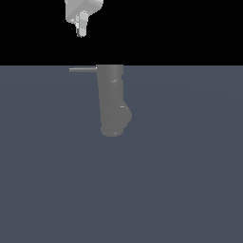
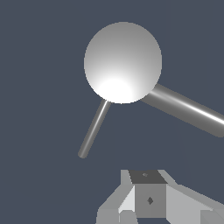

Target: Turn on the faucet by rotating a designated handle.

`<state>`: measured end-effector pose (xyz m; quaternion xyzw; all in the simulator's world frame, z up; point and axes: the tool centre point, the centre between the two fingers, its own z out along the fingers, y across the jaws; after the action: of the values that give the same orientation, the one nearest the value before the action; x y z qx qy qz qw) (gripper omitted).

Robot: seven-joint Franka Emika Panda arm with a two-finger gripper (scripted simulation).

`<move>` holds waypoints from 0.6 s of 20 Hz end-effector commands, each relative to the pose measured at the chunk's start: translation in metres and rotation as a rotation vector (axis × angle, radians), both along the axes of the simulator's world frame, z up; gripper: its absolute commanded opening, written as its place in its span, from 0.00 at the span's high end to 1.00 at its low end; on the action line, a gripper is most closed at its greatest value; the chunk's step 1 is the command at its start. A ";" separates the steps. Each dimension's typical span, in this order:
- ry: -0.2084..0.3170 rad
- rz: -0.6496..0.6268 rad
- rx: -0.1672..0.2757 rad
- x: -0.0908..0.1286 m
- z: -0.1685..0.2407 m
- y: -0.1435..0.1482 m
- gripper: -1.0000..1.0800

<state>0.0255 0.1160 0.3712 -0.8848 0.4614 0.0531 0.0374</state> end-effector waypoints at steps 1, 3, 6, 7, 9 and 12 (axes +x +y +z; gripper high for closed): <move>0.003 -0.068 -0.014 0.014 -0.014 0.007 1.00; 0.003 -0.119 -0.027 0.024 -0.025 0.012 1.00; 0.001 -0.196 -0.047 0.039 -0.042 0.021 1.00; 0.000 -0.221 -0.055 0.044 -0.048 0.024 1.00; -0.004 -0.266 -0.069 0.053 -0.058 0.029 1.00; -0.010 -0.324 -0.087 0.063 -0.072 0.036 1.00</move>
<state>0.0832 0.1485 0.3057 -0.8090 0.5871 0.0268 0.0118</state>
